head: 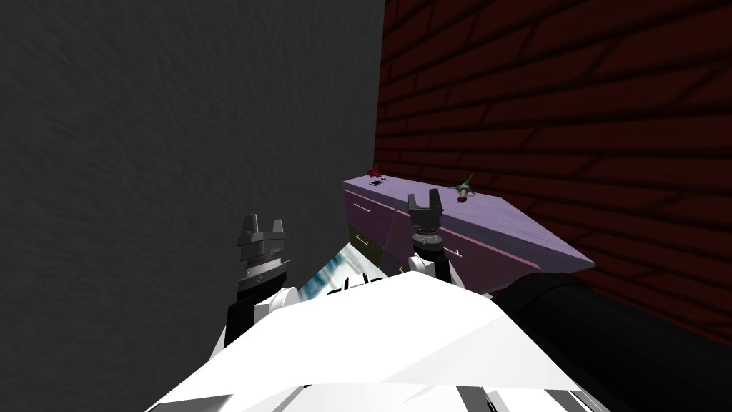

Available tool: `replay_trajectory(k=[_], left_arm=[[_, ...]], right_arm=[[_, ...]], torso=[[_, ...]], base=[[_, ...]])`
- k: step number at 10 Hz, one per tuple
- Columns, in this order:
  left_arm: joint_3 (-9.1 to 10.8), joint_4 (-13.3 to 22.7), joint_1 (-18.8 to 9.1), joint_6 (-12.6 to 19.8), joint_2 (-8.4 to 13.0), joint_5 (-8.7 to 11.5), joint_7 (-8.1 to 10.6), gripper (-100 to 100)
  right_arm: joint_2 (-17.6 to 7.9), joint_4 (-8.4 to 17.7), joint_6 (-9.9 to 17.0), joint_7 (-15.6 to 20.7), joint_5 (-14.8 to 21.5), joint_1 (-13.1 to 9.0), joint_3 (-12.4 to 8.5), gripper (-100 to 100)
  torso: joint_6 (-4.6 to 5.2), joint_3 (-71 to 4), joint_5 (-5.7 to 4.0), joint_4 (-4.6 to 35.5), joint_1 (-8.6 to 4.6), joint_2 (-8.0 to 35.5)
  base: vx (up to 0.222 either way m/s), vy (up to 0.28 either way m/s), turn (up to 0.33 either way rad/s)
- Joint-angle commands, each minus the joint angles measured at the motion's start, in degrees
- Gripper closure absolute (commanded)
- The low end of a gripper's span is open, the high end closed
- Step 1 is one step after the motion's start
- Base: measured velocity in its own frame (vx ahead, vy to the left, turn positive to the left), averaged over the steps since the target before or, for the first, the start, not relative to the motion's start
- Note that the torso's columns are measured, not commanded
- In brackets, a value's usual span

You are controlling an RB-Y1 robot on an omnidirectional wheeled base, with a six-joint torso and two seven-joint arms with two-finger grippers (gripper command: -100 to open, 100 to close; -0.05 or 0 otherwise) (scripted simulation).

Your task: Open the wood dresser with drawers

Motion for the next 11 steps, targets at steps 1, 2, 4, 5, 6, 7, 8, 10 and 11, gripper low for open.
replay_trajectory(k=[1, 2, 4, 5, 6, 7, 8, 10, 11], left_arm=[[0.0, 0.0, 0.0, 0.0, 0.0, 0.0, 0.0, 0], [0.0, 0.0, 0.0, 0.0, 0.0, 0.0, 0.0, 0], [0.0, 0.0, 0.0, 0.0, 0.0, 0.0, 0.0, 0], [0.0, 0.0, 0.0, 0.0, 0.0, 0.0, 0.0, 0], [0.0, 0.0, 0.0, 0.0, 0.0, 0.0, 0.0, 0], [0.0, 0.0, 0.0, 0.0, 0.0, 0.0, 0.0, 0], [0.0, 0.0, 0.0, 0.0, 0.0, 0.0, 0.0, 0], [0.0, 0.0, 0.0, 0.0, 0.0, 0.0, 0.0, 0], [0.0, 0.0, 0.0, 0.0, 0.0, 0.0, 0.0, 0]], right_arm=[[-2.63, 0.44, -1.07, 2.52, 3.85, 0.79, -1.77, -100], [-3.49, 0.62, -1.55, 3.63, 5.61, 1.12, -2.68, -100], [-4.9, 0.95, -2.65, 6.13, 9.13, 1.89, -4.73, -100], [-5.47, 1.1, -3.26, 7.51, 10.9, 2.31, -5.86, -100], [-5.47, 1.1, -3.26, 7.51, 11.8, 2.31, -5.86, -100], [-5.95, 1.24, -3.91, 8.95, 13.87, 2.77, -7.04, -100], [-6.36, 1.37, -4.59, 10.46, 15.58, 3.24, -8.28, -100], [-6.69, 1.5, -5.3, 12.02, 18.64, 3.73, -9.56, -100], [-6.99, 1.64, -6.03, 13.62, 20.29, 4.24, -10.88, -100]], torso=[[0.0, -0.01, 0.0, 0.01, 0.01, 0.01], [0.0, 0.0, 0.0, 0.02, 0.01, 0.03], [0.0, -0.01, 0.0, 0.02, -0.01, 0.02], [0.0, 0.0, 0.0, 0.02, -0.01, 0.03], [0.0, 0.01, -0.01, 0.03, -0.02, 0.04], [0.01, 0.04, -0.02, 0.04, -0.07, 0.1], [0.0, 0.05, -0.02, 0.05, -0.06, 0.11], [0.01, 0.01, -0.01, 0.03, -0.04, 0.05], [0.0, 0.01, -0.01, 0.03, -0.02, 0.05]], base=[[0.033, 0.036, 0.054], [0.041, 0.034, 0.066], [0.05, 0.043, 0.067], [0.052, 0.044, 0.092], [0.033, 0.029, 0.023], [0.027, 0.026, 0.046], [0.04, 0.032, 0.098], [0.031, 0.026, 0.04], [0.047, 0.043, 0.099]])
